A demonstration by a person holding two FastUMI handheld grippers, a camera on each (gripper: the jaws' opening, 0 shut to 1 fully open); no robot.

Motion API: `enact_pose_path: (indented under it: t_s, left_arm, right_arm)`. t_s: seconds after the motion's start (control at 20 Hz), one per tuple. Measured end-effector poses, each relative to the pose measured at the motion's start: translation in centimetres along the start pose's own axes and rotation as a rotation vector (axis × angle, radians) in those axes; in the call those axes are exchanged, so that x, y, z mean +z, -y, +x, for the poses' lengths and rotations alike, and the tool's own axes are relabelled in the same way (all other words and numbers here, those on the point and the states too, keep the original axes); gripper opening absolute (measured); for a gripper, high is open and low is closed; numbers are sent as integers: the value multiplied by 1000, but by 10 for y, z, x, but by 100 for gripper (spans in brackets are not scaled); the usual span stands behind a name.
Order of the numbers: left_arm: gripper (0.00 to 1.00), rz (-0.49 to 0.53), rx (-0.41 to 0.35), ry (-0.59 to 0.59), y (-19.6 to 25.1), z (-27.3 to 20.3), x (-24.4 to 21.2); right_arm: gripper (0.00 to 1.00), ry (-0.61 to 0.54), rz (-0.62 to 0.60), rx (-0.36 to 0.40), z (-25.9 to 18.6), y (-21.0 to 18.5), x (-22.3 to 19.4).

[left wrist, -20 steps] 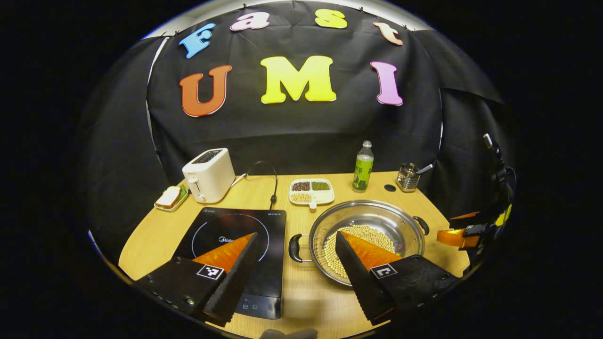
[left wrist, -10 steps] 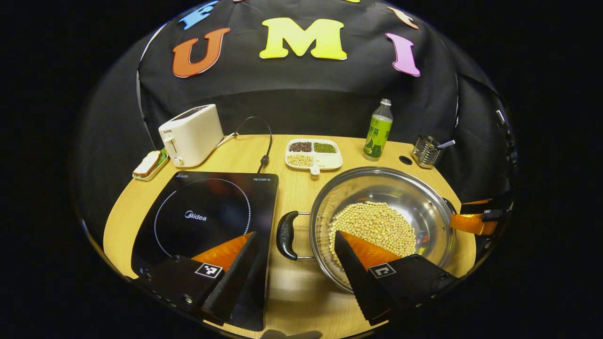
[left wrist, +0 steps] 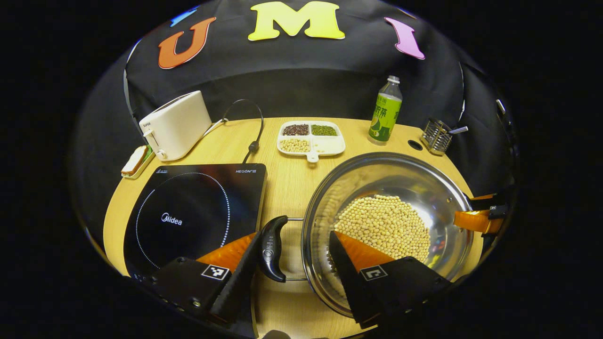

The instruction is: First push the handle of the pot to place it horizontally, then grasp the pot with both hands and set it on the induction cooktop.

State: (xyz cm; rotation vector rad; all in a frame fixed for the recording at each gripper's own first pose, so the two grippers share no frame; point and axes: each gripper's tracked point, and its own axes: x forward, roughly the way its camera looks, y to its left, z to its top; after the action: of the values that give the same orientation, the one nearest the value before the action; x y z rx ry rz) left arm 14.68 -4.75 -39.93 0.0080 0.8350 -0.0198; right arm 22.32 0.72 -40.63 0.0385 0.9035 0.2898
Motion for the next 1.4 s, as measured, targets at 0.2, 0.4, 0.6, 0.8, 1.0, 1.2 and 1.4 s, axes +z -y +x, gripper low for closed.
enact_pose_path:
  t_s: [0.2,0.4,0.6,0.8,1.0,1.2,1.4]
  left_arm:
    - [70,28,37,-39,-4,5,-7]
    - [71,16,55,-62,-4,7,-6]
    - [52,8,10,-59,-5,6,-4]
    - [71,36,-57,-26,-12,-15,4]
    - [61,54,-73,5,-33,-32,14]
    - [60,41,-65,10,-63,-45,17]
    - [60,2,-31,19,-103,-56,19]
  right_arm:
    - [69,-21,48,-34,2,3,-1]
    - [63,-48,72,-83,2,2,-2]
    - [55,-58,117,-103,-4,0,-7]
    - [54,-18,138,-149,-37,-19,-14]
    - [54,3,153,-167,-55,-46,-11]
    - [54,17,138,-158,-61,-77,-1]
    - [54,29,97,-132,-57,-116,14]
